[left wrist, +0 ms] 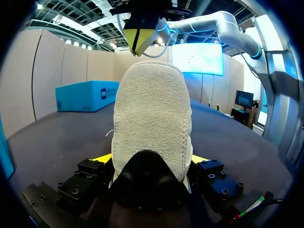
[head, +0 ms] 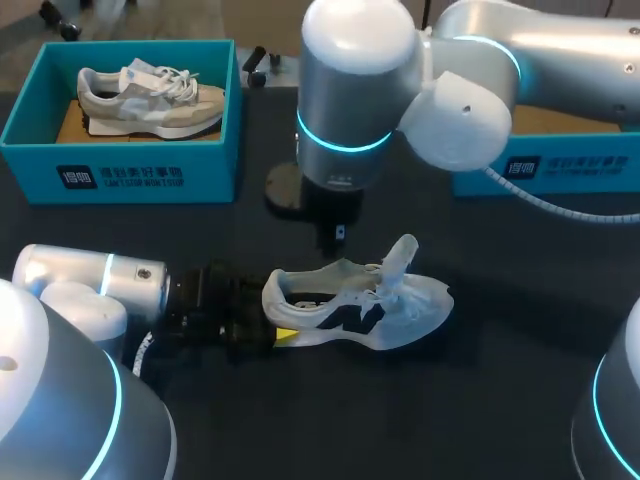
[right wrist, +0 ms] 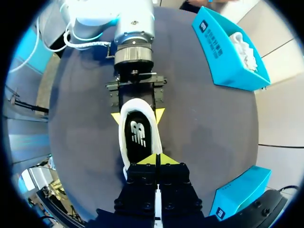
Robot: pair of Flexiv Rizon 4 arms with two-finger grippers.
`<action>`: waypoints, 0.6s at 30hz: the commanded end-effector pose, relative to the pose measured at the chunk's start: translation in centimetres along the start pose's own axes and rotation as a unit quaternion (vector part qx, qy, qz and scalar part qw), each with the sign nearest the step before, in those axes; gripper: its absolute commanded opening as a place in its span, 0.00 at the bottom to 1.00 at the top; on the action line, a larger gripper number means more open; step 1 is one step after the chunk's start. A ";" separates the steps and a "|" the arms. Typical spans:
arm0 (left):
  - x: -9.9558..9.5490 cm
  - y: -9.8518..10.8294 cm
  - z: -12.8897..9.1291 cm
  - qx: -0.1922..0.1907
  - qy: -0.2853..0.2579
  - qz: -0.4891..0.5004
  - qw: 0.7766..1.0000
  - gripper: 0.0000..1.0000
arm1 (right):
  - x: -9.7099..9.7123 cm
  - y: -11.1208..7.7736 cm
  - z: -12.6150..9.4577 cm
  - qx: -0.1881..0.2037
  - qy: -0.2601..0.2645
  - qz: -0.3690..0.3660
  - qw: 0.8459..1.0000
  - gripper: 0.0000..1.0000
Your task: Take the shoe out of the shoebox, open the shoe tongue, remove and reinsert the insole, then place the shoe into the shoebox
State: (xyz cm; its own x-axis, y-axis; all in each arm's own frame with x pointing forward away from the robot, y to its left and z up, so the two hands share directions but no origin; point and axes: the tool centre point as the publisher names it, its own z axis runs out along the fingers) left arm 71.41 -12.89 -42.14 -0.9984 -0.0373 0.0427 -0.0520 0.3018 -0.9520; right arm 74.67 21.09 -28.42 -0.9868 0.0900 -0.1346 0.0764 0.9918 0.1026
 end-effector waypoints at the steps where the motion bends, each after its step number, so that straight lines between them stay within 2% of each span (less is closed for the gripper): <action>1: 0.0 0.0 0.0 -0.001 0.001 0.000 1.000 0.00 | 0.0 -0.2 0.0 -0.003 0.001 0.000 1.000 0.00; 8: 0.0 0.0 0.0 -0.001 0.001 0.000 1.000 0.00 | 0.0 -0.2 0.0 -0.003 0.001 0.000 1.000 0.00; 10: 0.0 0.0 0.0 -0.001 0.001 0.000 1.000 0.00 | 0.6 -0.1 0.4 -0.012 -0.003 -0.005 1.000 0.00; 12: 0.0 0.0 0.0 -0.001 0.001 0.000 1.000 0.00 | 1.1 -0.2 0.8 0.007 -0.003 -0.003 1.000 0.00; 18: 0.0 0.0 0.0 -0.001 0.001 0.000 1.000 0.00 | 2.5 -0.4 1.8 0.018 -0.009 -0.009 1.000 0.00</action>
State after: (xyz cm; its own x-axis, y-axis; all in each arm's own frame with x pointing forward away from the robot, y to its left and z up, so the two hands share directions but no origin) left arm 71.41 -12.88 -42.14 -0.9984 -0.0373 0.0427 -0.0520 0.3017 -0.9520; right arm 72.91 20.52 -30.00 -0.9868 0.0720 -0.1450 0.0621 0.9955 0.0717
